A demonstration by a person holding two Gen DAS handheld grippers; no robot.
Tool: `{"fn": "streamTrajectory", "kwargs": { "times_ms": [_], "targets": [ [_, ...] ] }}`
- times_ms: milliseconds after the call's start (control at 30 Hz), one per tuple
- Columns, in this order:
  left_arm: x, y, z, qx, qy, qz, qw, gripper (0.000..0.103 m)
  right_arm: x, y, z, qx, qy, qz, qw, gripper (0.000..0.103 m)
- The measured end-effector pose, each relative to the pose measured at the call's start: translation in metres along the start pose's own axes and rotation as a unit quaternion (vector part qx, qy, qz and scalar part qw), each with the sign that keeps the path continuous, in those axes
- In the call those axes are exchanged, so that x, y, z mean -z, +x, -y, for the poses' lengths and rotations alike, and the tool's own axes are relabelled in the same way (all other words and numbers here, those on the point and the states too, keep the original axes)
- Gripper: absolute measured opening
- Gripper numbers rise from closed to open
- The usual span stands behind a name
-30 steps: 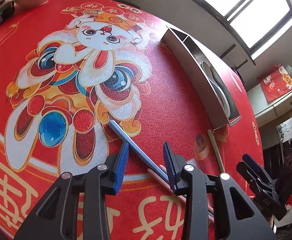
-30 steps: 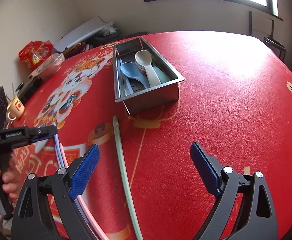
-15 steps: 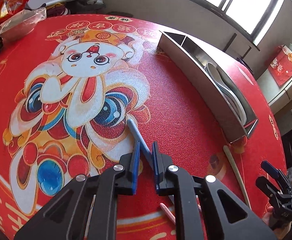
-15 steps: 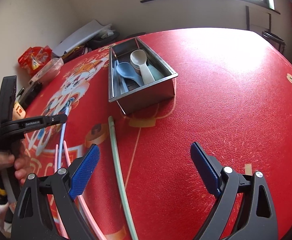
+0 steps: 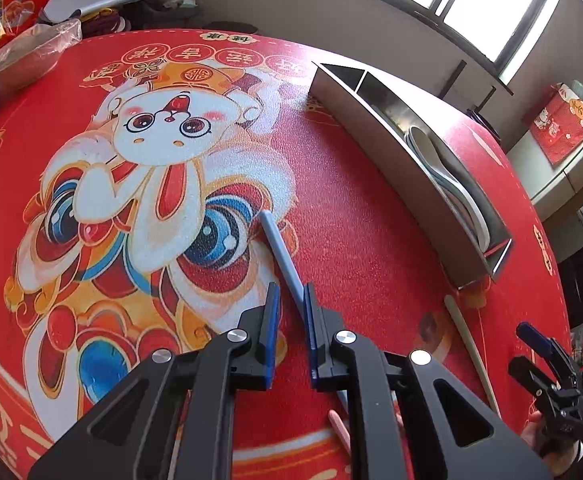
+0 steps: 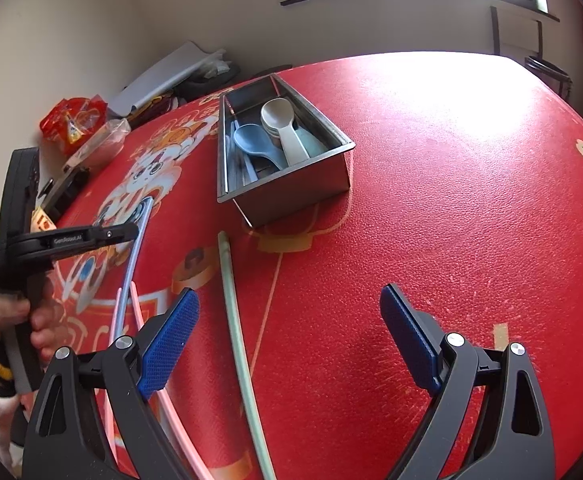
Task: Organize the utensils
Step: 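Move the left tool onto the blue chopstick and close on it, then lift the blue chopstick with the left tool while the right tool closes on the pale green chopstick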
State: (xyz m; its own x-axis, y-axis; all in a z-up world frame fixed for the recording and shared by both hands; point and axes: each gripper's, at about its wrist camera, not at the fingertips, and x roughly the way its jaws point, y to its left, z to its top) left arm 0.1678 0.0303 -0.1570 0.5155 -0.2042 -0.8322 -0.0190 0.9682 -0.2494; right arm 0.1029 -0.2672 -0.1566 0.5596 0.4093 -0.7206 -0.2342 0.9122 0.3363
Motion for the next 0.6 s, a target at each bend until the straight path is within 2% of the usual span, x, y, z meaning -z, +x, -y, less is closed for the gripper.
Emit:
{"fn": "streamTrajectory", "kwargs": {
  "times_ms": [200,433,533,600],
  "targets": [
    [0.019,-0.007,0.013,0.007,0.003,-0.011,0.9999,0.014,0.000,0.000,-0.002,0.000,-0.003,0.001,1.000,0.089],
    [0.024,-0.003,0.034,-0.045,0.033,0.000,0.9984,0.016,0.002,-0.001,-0.002,-0.001,0.000,0.001,1.000,0.089],
    [0.022,-0.001,0.035,-0.051,0.040,0.009,0.9979,0.016,0.002,-0.001,-0.004,0.001,-0.003,0.002,1.000,0.089],
    [0.020,0.000,0.034,-0.053,0.044,0.014,0.9976,0.011,0.003,-0.002,-0.005,0.001,-0.005,0.002,1.000,0.089]
  ]
}}
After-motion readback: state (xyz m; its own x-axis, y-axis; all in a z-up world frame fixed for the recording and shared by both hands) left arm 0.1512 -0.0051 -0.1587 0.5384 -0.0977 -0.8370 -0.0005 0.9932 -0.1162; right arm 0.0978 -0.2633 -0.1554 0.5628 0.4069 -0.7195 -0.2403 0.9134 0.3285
